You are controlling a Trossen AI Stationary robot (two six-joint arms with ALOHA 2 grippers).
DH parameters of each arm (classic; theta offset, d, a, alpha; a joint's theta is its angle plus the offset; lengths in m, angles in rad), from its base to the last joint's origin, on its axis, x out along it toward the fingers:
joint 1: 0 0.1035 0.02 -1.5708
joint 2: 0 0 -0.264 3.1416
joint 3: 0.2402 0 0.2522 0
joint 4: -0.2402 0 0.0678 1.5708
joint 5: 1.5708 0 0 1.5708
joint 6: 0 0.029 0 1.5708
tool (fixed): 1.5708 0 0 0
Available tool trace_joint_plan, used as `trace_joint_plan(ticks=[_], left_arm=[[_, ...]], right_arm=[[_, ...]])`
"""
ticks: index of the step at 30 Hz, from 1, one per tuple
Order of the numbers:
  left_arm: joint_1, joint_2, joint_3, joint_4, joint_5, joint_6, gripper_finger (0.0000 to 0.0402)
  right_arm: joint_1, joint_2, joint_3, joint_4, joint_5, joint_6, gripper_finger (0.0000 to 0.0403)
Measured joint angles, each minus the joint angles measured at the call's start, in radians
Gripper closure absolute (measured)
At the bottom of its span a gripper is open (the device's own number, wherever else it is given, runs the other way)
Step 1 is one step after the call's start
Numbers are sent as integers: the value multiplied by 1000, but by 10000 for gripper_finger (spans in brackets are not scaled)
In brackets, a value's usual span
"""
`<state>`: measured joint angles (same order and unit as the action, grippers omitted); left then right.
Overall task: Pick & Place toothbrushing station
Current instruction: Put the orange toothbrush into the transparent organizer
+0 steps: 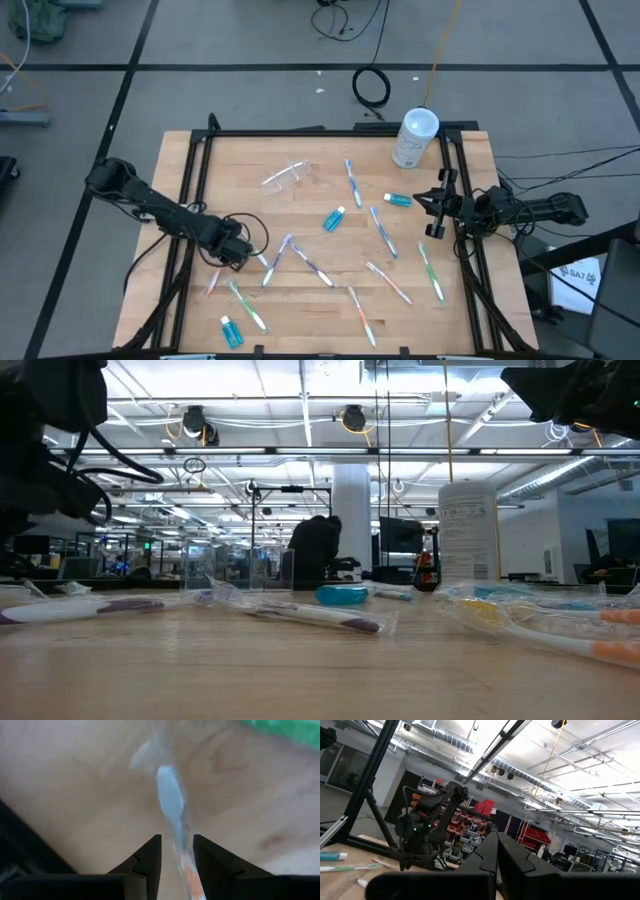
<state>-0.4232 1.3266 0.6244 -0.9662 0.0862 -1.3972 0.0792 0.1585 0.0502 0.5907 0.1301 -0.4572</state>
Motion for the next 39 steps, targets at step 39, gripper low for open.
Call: trace_joint_plan(ticks=[39], left_arm=[[-38, 116, -4, 158, -236, 65, 284]], right_arm=[[0, 0, 0, -5, 0, 0, 399]])
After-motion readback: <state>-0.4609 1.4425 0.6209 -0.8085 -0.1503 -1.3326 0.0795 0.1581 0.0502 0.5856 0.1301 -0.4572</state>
